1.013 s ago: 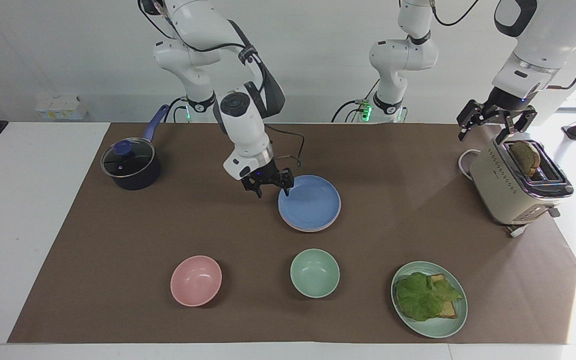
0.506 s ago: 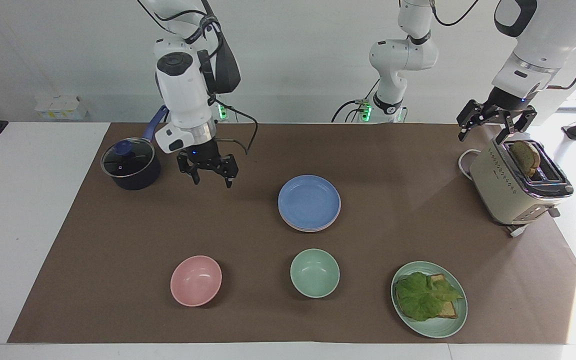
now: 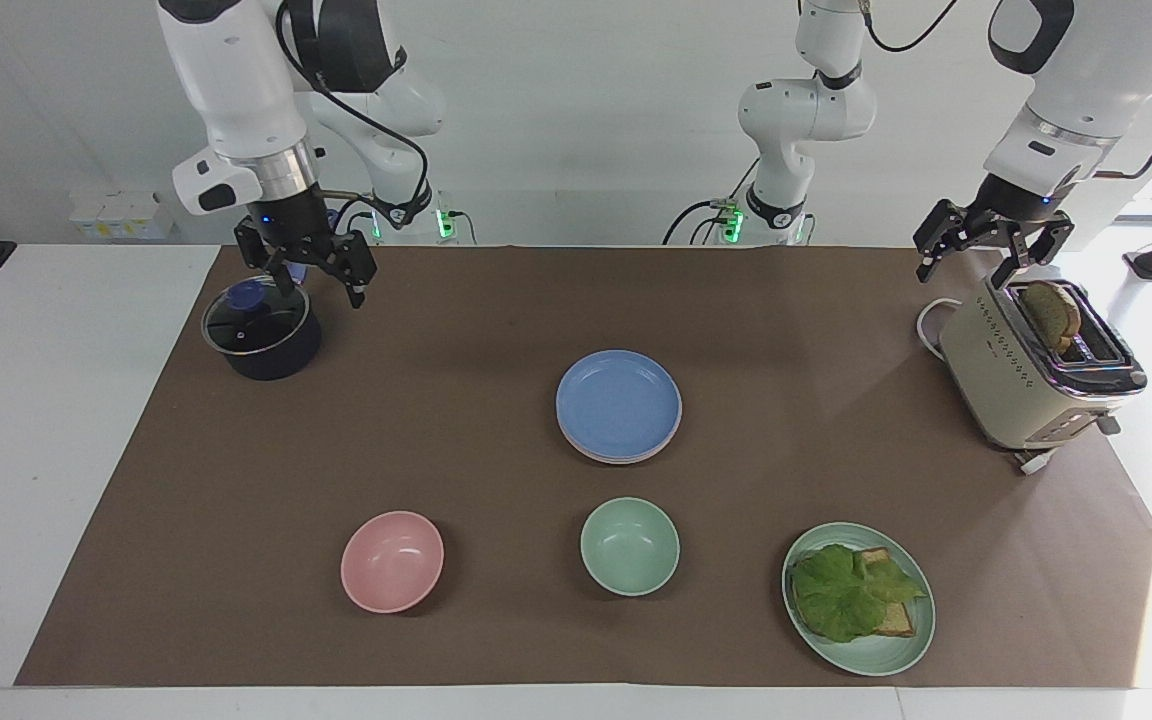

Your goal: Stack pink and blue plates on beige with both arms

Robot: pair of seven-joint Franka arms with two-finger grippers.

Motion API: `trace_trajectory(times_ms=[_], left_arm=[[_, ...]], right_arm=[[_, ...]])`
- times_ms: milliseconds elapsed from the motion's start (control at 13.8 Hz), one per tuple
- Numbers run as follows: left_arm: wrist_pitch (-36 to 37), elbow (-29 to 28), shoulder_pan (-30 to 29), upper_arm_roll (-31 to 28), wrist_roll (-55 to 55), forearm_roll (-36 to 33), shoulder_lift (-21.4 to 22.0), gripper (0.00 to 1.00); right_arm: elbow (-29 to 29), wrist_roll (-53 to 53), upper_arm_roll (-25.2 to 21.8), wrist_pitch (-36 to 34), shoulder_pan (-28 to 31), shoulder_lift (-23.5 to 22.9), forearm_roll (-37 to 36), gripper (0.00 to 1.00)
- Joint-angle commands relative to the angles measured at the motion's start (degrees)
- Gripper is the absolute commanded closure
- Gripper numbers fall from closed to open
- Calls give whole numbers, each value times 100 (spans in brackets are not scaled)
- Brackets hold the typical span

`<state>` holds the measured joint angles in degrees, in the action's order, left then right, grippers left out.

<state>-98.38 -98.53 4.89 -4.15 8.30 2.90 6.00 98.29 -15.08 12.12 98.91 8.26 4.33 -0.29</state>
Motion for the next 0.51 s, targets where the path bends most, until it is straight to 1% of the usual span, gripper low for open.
trace_trajectory(times_ms=[0, 72, 145, 434], left_arm=[[117, 71, -5, 10, -56, -105, 15, 0], [117, 71, -5, 10, -56, -105, 15, 0], [117, 71, -5, 10, -56, -105, 15, 0], [118, 71, -5, 10, -56, -105, 15, 0]], right_arm=[[-616, 286, 80, -651, 115, -309, -85, 0], [-748, 286, 80, -845, 123, -397, -111, 0], [-828, 286, 80, -890, 123, -415, -112, 0], [-803, 269, 89, -900, 88, -398, -112, 0]])
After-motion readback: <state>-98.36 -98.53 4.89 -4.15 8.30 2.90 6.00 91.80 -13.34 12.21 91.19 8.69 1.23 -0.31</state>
